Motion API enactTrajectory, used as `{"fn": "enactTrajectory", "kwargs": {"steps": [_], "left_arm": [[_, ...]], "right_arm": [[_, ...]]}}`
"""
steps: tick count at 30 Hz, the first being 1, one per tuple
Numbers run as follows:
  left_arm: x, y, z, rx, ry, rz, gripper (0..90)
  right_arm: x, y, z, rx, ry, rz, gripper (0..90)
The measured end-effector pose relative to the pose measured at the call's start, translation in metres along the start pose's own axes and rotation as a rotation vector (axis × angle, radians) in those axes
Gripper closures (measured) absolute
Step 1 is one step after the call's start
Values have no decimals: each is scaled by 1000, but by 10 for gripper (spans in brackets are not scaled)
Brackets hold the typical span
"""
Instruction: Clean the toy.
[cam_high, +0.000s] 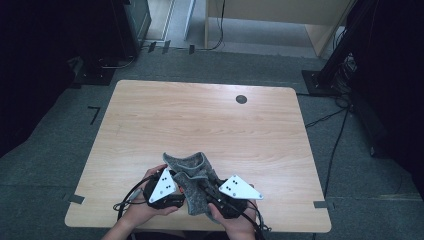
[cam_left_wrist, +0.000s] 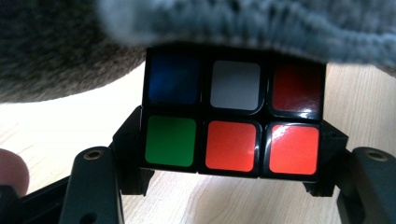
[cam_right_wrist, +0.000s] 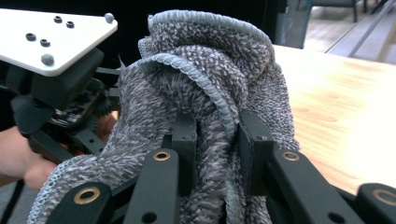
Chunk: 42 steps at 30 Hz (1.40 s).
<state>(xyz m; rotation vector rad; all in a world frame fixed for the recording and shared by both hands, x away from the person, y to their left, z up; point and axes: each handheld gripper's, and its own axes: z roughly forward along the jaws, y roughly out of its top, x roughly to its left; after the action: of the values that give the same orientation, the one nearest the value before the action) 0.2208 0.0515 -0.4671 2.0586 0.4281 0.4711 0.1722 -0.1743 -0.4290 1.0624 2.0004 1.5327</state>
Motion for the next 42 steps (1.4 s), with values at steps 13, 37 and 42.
{"fn": "enactTrajectory", "kwargs": {"steps": [13, 37, 42], "left_arm": [[12, 1, -12, -93, -72, -91, 335], [37, 1, -30, -248, -209, -298, 336], [36, 2, -28, -245, -217, -305, 335]], "right_arm": [[-41, -19, 10, 136, -227, -5, 719], [-29, -24, 14, -51, 188, 14, 765], [-24, -27, 16, -77, 220, -94, 755]]}}
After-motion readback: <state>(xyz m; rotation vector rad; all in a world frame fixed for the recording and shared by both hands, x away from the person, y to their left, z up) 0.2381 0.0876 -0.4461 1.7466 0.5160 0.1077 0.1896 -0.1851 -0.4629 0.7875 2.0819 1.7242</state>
